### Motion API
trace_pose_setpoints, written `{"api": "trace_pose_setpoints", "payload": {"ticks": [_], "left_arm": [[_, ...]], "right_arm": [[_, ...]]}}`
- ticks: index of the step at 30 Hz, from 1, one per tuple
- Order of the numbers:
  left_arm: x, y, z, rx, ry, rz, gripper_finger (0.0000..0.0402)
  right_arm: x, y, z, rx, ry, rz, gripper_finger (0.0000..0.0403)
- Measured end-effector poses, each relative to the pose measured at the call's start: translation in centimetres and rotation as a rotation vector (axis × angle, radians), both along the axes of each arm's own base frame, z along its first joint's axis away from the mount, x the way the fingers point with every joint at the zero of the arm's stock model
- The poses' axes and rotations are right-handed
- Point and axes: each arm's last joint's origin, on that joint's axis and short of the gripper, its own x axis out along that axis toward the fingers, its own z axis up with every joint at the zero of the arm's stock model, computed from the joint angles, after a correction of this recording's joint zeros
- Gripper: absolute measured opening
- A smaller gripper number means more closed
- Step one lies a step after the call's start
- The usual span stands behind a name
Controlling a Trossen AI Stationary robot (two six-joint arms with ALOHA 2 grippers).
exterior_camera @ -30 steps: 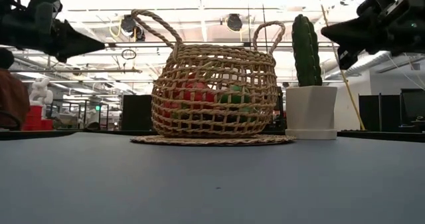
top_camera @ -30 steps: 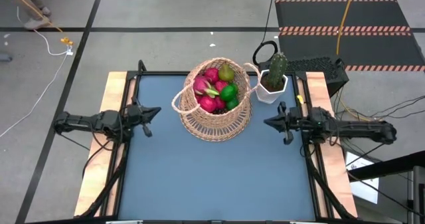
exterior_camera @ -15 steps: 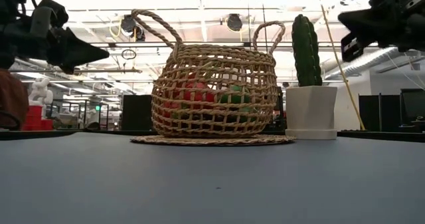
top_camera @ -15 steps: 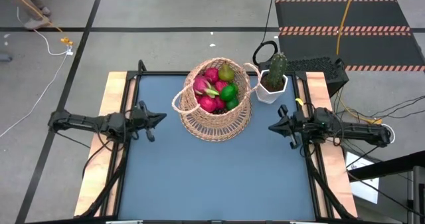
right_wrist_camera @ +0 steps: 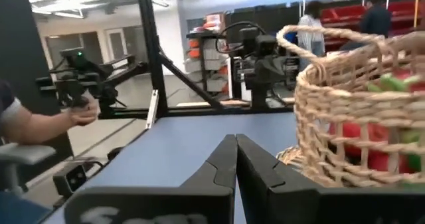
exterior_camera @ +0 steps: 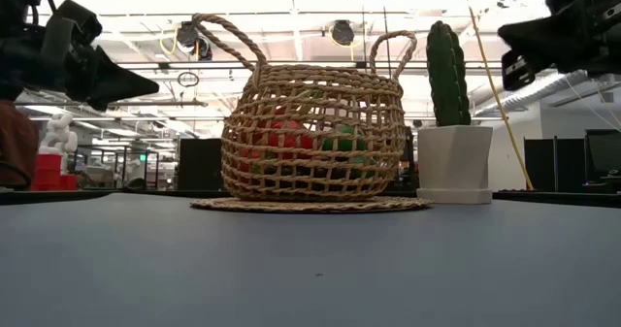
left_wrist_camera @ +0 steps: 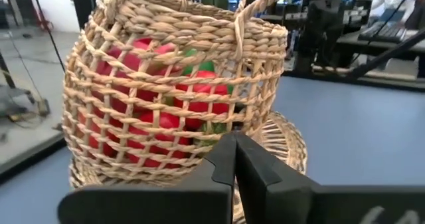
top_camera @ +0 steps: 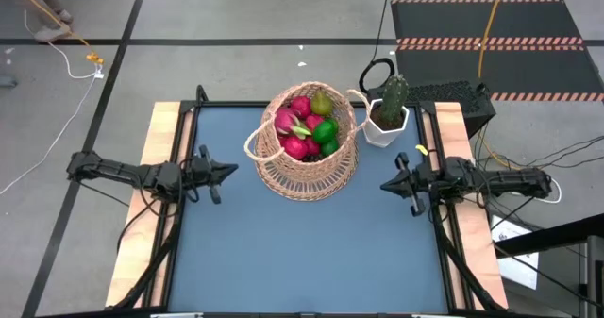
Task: Build produce basket
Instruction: Return to Home Position
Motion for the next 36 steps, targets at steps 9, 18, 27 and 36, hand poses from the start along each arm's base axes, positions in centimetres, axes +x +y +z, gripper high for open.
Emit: {"api": "trace_pose_setpoints", "payload": {"ticks": [9,18,27,36], "left_arm": [[0.2,0.7,-0.3,0.039,0.050,0.073,0.0016],[0.5,0.9,-0.7,-0.001,0.066,0.106,0.0015],[0.1,0.6,-0.2,-0.010,0.010,0.052,0.0021],[0.1,0.5,-0.1,-0.016,0.008,0.045,0.0021]], "right_arm": [[-0.4,-0.2,-0.2,-0.018,0.004,-0.020,0.0000],[-0.4,-0.4,-0.4,-0.005,0.033,-0.056,0.0020],[-0.4,-0.2,-0.5,0.010,0.043,0.005,0.0024],[-0.4,-0.6,-0.1,0.011,-0.005,-0.150,0.0024]]}}
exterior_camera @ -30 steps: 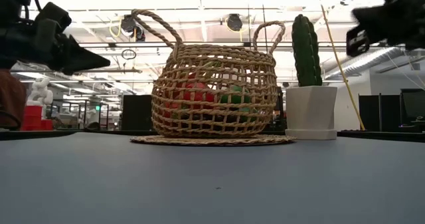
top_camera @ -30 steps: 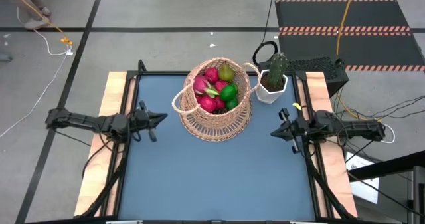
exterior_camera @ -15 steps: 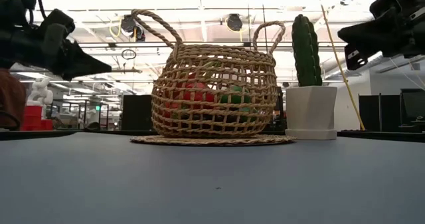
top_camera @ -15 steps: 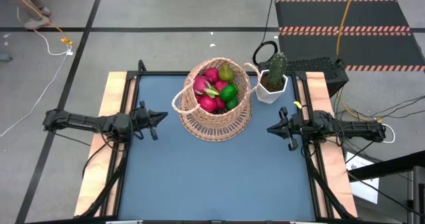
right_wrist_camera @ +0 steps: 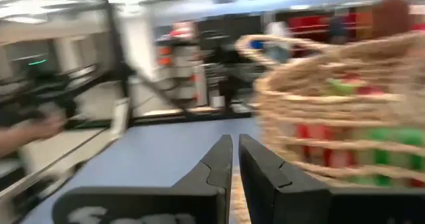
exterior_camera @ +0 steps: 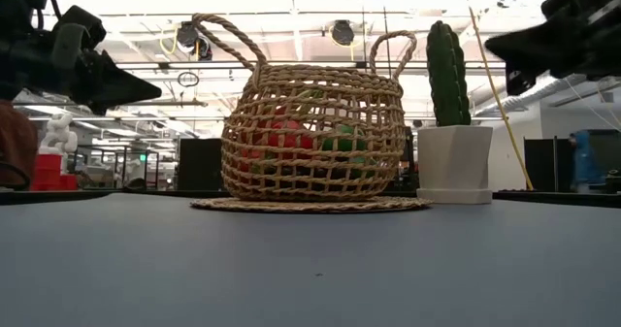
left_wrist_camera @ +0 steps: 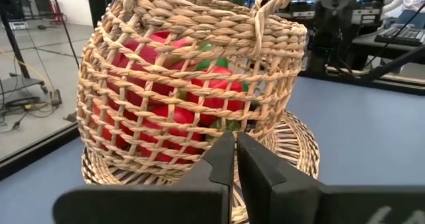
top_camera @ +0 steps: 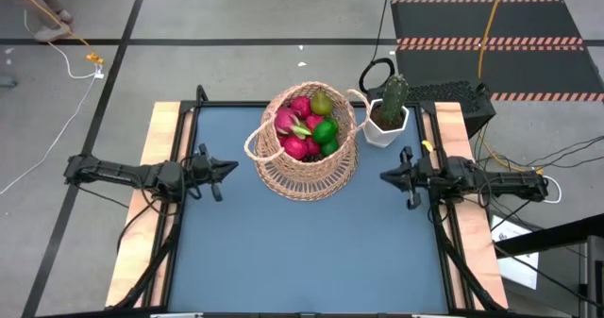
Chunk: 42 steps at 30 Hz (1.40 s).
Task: Build produce basket
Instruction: Return to Home Position
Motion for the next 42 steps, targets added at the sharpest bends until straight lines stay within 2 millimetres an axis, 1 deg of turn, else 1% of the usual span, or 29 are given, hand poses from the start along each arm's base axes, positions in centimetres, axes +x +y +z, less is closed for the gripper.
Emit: {"api": "trace_pose_setpoints", "payload": {"ticks": [3,6,42], "left_arm": [[0.01,0.00,0.06,-0.019,-0.014,0.001,0.0021],[0.01,0.00,0.07,-0.040,-0.023,0.003,0.0021],[0.01,0.00,0.10,-0.042,-0.027,0.003,0.0021]], "right_arm": [[0.03,-0.19,-0.33,0.031,0.034,-0.060,0.0024],[0.04,-0.17,-0.38,0.038,0.040,-0.053,0.0024],[0.04,-0.17,-0.26,0.040,0.028,-0.053,0.0023]]}}
